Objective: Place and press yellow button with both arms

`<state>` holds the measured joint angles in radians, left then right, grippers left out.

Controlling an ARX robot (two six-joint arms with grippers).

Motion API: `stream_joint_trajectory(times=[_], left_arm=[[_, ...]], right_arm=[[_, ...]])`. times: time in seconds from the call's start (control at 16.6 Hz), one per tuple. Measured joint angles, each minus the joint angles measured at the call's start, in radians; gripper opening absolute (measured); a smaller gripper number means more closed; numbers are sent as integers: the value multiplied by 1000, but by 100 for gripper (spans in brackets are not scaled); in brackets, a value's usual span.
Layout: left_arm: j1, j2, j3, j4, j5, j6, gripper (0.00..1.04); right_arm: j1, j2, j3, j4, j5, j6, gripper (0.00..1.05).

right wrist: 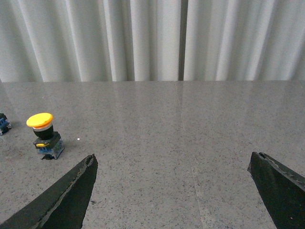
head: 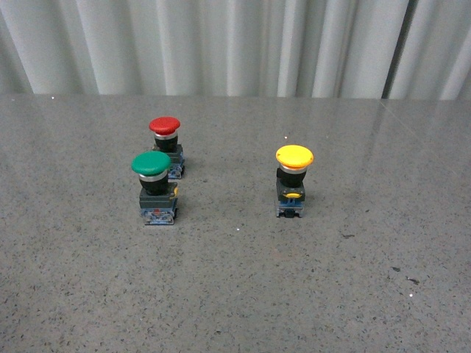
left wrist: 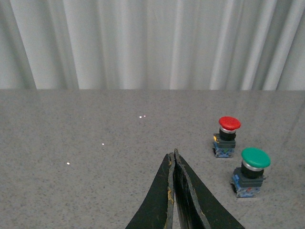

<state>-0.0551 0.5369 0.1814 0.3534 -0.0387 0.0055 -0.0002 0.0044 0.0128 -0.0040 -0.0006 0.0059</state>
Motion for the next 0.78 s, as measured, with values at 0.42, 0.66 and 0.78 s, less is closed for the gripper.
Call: stream_joint_trajectory(times=[0.42, 0.66, 0.78], left_arm=[[55, -175, -114, -65, 39, -4, 2], [55, -255, -138, -117, 39, -3, 2], [55, -289, -168, -99, 39, -3, 2]], right_arm=[[0, 0, 0, 0, 0, 0, 98], [0, 0, 0, 0, 0, 0, 98], [0, 0, 0, 0, 0, 0, 98]])
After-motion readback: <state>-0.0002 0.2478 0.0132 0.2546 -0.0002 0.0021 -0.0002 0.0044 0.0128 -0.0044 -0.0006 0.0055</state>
